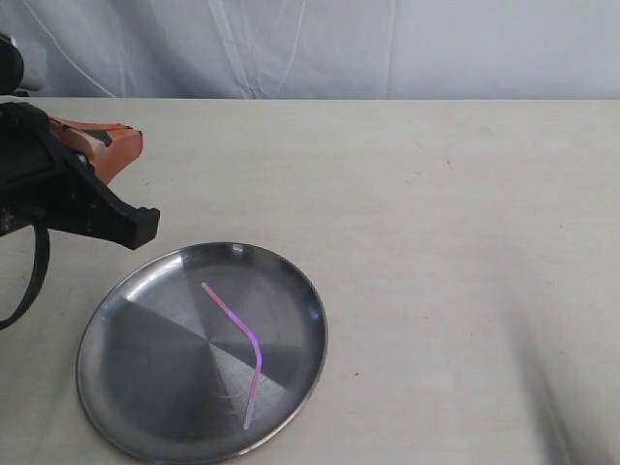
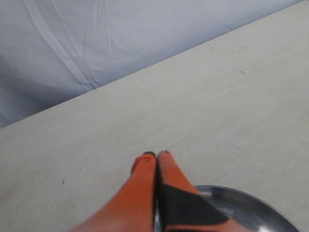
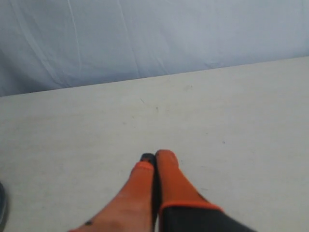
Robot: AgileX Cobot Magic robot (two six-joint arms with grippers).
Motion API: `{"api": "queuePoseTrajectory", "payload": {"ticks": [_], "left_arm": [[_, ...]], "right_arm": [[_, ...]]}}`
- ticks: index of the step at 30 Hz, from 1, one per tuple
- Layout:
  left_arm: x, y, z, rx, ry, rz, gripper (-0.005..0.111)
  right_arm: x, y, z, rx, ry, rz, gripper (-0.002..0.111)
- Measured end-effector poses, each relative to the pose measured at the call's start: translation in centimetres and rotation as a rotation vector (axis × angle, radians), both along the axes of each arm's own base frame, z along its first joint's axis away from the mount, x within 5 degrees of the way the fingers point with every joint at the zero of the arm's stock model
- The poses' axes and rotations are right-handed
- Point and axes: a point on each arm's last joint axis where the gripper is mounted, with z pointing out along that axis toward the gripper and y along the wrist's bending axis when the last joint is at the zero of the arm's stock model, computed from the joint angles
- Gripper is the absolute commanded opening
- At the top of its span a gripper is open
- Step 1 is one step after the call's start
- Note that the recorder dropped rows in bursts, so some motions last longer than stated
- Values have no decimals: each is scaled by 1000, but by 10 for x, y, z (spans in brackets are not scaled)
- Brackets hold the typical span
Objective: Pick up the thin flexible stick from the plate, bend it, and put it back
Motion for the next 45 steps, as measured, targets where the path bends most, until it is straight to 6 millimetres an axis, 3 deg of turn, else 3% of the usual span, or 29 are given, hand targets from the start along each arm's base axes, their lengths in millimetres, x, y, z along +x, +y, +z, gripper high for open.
{"api": "queuePoseTrajectory", "payload": {"ticks": [37, 41, 45], "left_arm": [[-1, 0, -2, 11, 1, -7, 0], [-7, 11, -8, -65, 89, 103, 0], [-23, 40, -8, -96, 154, 258, 0]], "right_arm": [[-4, 1, -11, -73, 50, 33, 0], [-4, 1, -11, -73, 50, 33, 0], [-4, 1, -11, -73, 51, 33, 0]]}}
